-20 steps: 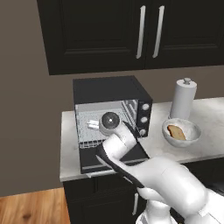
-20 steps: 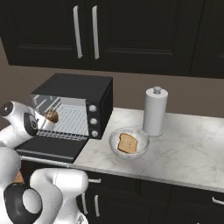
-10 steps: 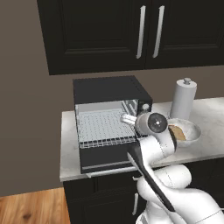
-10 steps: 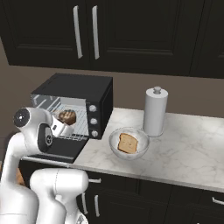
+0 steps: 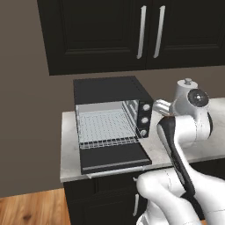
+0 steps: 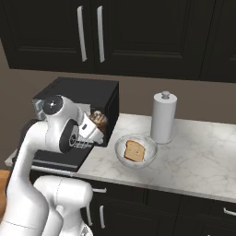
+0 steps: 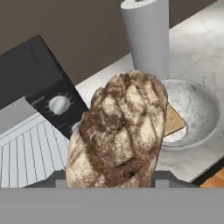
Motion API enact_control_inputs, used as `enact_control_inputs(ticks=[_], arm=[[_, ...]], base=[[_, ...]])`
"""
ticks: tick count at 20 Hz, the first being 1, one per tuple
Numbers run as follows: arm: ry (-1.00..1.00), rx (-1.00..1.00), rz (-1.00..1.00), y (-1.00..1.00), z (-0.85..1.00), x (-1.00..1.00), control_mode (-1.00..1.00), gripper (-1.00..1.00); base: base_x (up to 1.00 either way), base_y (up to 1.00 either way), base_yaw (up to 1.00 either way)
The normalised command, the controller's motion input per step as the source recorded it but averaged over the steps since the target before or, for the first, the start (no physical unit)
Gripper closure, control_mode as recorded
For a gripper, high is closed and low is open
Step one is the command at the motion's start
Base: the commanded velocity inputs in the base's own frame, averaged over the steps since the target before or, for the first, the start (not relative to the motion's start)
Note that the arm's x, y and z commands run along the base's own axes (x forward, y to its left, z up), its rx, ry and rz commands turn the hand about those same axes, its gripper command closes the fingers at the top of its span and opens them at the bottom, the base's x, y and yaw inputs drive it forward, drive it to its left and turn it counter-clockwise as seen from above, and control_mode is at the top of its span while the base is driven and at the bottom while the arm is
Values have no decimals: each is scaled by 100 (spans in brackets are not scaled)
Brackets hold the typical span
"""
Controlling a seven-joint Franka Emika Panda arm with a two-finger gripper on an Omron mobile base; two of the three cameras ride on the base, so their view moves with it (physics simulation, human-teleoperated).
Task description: Pick up the heated bread from the toaster oven and place it in the bowl. Then move the bread bowl to the dining counter.
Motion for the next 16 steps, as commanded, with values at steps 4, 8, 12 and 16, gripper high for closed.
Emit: enact_control_inputs(ticks=[4, 8, 12, 16], arm=[[19, 0, -5, -100, -19, 12, -100, 100], [7, 0, 0, -78, -23, 11, -100, 100], [9, 0, 0, -64, -58, 36, -100, 100], [15, 0, 0, -58, -39, 23, -100, 100]], base=[[0, 0, 0], [0, 0, 0], [0, 0, 0], [0, 0, 0]])
